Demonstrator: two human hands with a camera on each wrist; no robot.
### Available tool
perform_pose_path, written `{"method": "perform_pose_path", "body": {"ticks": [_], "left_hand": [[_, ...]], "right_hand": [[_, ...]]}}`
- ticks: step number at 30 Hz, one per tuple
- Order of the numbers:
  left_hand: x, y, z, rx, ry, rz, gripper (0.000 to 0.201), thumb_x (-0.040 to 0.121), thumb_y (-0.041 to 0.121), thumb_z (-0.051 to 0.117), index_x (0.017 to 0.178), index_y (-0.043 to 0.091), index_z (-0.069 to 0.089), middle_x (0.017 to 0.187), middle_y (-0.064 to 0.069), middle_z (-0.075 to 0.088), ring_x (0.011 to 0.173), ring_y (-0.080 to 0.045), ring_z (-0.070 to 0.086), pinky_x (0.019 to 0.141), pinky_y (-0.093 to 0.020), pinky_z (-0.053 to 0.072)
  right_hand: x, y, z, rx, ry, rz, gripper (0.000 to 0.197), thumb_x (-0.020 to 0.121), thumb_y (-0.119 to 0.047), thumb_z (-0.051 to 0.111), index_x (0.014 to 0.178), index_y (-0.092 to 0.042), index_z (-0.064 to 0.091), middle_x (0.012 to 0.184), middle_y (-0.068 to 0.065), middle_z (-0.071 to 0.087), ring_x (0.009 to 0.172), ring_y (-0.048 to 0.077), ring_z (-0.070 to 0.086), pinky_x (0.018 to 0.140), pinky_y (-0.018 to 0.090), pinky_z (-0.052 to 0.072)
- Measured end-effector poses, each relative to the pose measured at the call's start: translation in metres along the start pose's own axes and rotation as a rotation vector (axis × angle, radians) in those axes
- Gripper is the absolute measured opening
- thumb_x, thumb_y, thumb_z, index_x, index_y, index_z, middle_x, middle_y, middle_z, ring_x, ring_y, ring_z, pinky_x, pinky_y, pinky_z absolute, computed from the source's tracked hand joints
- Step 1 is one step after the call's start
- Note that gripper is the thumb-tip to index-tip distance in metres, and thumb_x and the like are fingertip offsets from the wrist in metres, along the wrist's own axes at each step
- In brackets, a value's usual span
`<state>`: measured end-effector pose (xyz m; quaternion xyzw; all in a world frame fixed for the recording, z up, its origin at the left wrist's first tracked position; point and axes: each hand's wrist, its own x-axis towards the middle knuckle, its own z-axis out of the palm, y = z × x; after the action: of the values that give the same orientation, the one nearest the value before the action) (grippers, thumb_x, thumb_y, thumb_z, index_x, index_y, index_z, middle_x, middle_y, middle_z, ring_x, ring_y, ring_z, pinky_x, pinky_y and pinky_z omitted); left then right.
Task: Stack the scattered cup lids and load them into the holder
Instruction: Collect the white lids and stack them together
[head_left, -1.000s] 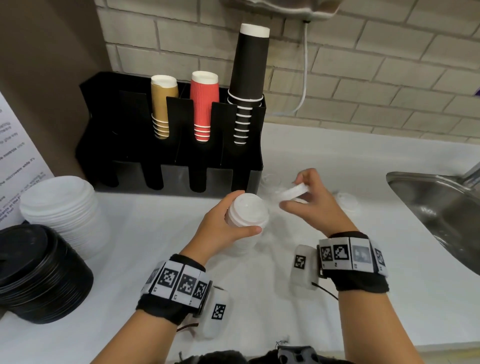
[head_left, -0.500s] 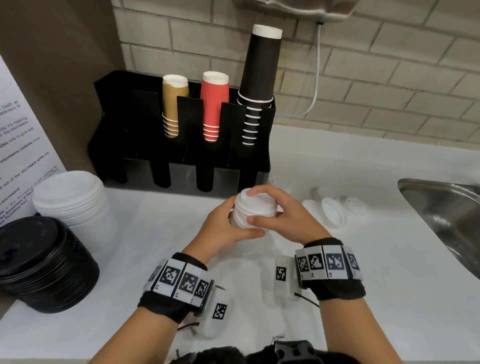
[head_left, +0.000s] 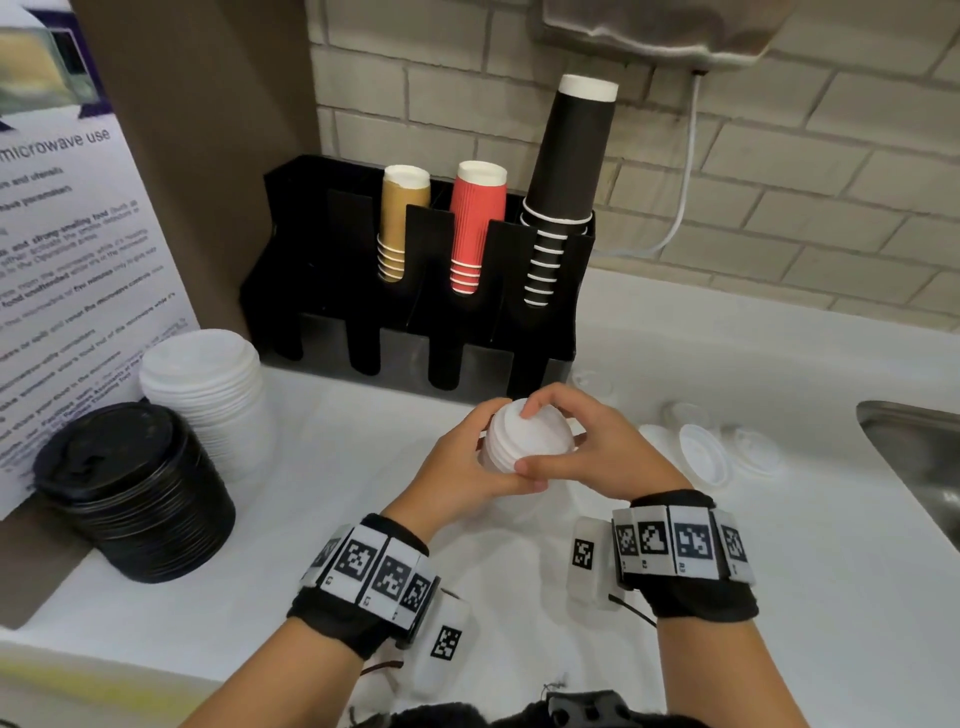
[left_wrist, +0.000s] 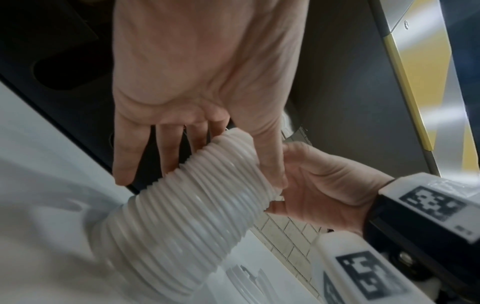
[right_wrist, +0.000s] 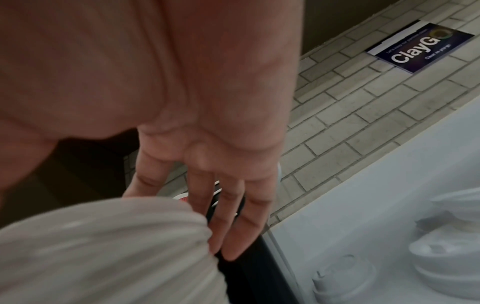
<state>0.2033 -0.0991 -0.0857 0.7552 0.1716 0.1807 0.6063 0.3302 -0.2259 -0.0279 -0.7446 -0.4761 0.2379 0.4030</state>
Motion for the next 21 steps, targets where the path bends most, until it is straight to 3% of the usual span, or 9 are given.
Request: {"method": "perform_pose_path", "body": {"ticks": [3, 6, 8, 13, 21], "left_hand": [[0.0, -0.002, 0.002, 0.008, 0.003, -0.003, 0.075, 0.066, 0.025, 0.089, 0.129, 0.034, 0.05, 0.121, 0.015, 0.059, 0.113, -0.004, 0.055, 0.086, -0.015, 0.049], [0.002, -0.003, 0.002, 0.013, 0.01, -0.003, 0.076, 0.064, 0.023, 0.09, 0.129, 0.031, 0.051, 0.12, 0.014, 0.06, 0.113, -0.004, 0.055, 0.09, -0.016, 0.048], [0.002, -0.004, 0.001, 0.017, 0.003, 0.006, 0.075, 0.065, 0.024, 0.09, 0.13, 0.03, 0.052, 0.121, 0.013, 0.061, 0.113, -0.004, 0.055, 0.09, -0.015, 0.047], [0.004, -0.007, -0.002, 0.012, -0.022, 0.005, 0.075, 0.067, 0.025, 0.089, 0.132, 0.029, 0.051, 0.125, 0.011, 0.059, 0.119, -0.007, 0.053, 0.094, -0.014, 0.044], [0.007, -0.01, -0.004, 0.005, -0.042, 0.0, 0.074, 0.068, 0.027, 0.088, 0.132, 0.029, 0.051, 0.128, 0.01, 0.058, 0.122, -0.011, 0.052, 0.093, -0.013, 0.042]], "right_hand": [[-0.001, 0.0, 0.001, -0.037, -0.013, -0.014, 0.044, 0.07, -0.022, 0.083, 0.102, -0.036, 0.057, 0.118, -0.006, 0.056, 0.109, 0.014, 0.053, 0.084, 0.029, 0.051], [-0.001, 0.001, 0.002, -0.06, -0.023, -0.041, 0.044, 0.071, -0.019, 0.083, 0.102, -0.038, 0.058, 0.121, -0.007, 0.055, 0.111, 0.009, 0.05, 0.083, 0.016, 0.042], [-0.001, 0.002, 0.001, -0.058, -0.031, -0.038, 0.042, 0.072, -0.02, 0.083, 0.102, -0.036, 0.059, 0.122, -0.009, 0.054, 0.113, 0.008, 0.049, 0.083, 0.013, 0.04], [0.0, 0.006, -0.001, 0.012, -0.008, 0.008, 0.04, 0.072, -0.022, 0.083, 0.103, -0.026, 0.059, 0.123, -0.005, 0.056, 0.114, 0.015, 0.052, 0.092, 0.03, 0.049], [-0.001, 0.012, -0.001, 0.069, -0.031, 0.018, 0.033, 0.079, -0.018, 0.077, 0.104, -0.022, 0.056, 0.13, -0.006, 0.053, 0.118, 0.016, 0.052, 0.098, 0.033, 0.048]]}}
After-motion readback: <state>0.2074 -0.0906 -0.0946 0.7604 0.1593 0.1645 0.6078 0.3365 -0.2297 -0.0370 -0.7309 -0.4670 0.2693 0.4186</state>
